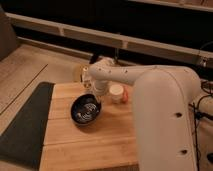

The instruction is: Drag the ceramic bowl in a circle

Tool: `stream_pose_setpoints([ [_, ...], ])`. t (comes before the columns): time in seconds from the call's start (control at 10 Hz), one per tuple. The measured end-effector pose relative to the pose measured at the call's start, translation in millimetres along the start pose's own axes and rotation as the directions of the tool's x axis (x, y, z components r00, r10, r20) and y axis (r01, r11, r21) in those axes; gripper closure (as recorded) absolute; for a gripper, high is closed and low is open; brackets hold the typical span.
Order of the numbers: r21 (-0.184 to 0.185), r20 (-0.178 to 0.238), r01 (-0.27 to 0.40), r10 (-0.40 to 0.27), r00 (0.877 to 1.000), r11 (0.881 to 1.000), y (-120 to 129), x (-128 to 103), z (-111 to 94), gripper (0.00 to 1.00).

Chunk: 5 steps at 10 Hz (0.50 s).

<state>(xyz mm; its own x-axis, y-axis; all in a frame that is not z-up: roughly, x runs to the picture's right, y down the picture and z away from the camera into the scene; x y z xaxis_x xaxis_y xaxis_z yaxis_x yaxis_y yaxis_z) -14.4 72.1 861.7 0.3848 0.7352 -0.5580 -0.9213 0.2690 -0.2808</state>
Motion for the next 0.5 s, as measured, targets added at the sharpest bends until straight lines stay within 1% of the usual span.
stream_pose_setpoints([
  [0.1, 0.024, -0.009, -0.025, 0.025, 1.000, 0.999, -14, 7, -3, 1.00],
  [0.3, 0.092, -0.029, -0.057, 0.059, 0.998, 0.994, -41, 20, -7, 1.00],
  [0.4, 0.133, -0.042, -0.079, 0.085, 0.995, 0.988, -60, 28, -8, 1.00],
  [0.5, 0.154, -0.043, -0.106, 0.113, 0.993, 0.982, -75, 32, -10, 1.00],
])
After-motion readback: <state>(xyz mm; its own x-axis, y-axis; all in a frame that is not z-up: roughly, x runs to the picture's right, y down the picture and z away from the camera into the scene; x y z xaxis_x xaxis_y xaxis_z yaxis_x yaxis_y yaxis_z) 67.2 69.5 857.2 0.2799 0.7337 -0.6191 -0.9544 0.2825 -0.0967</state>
